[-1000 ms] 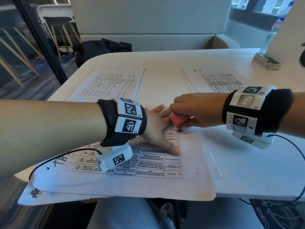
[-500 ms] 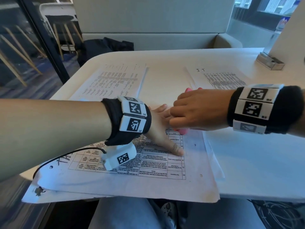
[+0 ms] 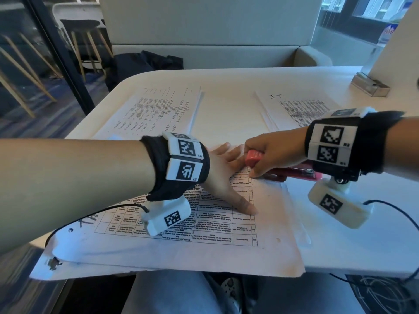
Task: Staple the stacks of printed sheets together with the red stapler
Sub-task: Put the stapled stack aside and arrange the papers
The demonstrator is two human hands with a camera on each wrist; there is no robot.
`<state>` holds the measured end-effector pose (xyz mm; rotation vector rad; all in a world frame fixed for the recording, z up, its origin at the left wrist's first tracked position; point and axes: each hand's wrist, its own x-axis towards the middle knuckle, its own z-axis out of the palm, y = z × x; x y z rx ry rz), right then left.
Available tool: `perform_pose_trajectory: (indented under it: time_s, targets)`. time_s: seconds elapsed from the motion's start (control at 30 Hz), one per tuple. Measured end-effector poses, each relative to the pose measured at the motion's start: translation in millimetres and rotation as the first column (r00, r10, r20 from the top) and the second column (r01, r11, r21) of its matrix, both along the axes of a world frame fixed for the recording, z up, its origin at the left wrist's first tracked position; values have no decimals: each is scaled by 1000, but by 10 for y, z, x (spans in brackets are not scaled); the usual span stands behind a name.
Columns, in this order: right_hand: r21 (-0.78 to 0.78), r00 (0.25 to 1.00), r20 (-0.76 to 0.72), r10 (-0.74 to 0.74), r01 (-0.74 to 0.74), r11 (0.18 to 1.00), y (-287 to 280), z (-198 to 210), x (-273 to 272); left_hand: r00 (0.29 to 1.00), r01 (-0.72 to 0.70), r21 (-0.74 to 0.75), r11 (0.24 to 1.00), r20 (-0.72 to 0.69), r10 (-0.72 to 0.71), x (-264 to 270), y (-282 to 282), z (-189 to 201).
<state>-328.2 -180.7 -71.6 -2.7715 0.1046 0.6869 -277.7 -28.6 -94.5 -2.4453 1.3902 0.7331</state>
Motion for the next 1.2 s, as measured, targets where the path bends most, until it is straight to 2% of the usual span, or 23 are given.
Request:
perform_pose_trajectory:
  time_s: [0.1, 0.17, 0.4, 0.5, 0.6, 0.83, 0.97, 1.07, 1.2]
  targets:
    - [215, 990, -42, -131, 137, 967, -64, 38, 18, 1000, -12, 22, 1000, -1, 12, 19, -10, -6]
    - [264, 987, -55, -152, 161, 951, -81, 46, 9, 1000, -8, 30, 1000, 1, 8, 27, -16, -5]
    - [18, 998, 59, 29, -30, 999, 32, 86, -85, 1000, -8, 45, 999, -11, 8, 32, -6, -23]
    - [-154, 986, 142, 93, -70, 986, 86, 97, -108, 1000, -8, 46, 999, -13, 9, 28, -9, -11]
    - [-248, 974, 180, 139, -92, 964, 66, 118, -108, 999, -15, 24, 1000, -36, 16, 43, -5, -3]
    - [-264, 960, 233, 157, -94, 960, 11, 88, -177, 996, -35, -51, 998, -79, 31, 35, 35, 94]
    - [-275, 963, 223, 153, -88, 957, 9, 81, -209, 999, 5, -114, 993, -46, -10, 48, 57, 185]
    - [-269, 959, 243, 148, -80, 960, 2, 51, -231, 1000, 22, -219, 976, 3, -22, 93, 119, 276]
    - [-255, 950, 276, 149, -77, 964, -2, 38, -260, 1000, -13, -358, 934, -9, 11, 157, 229, 310]
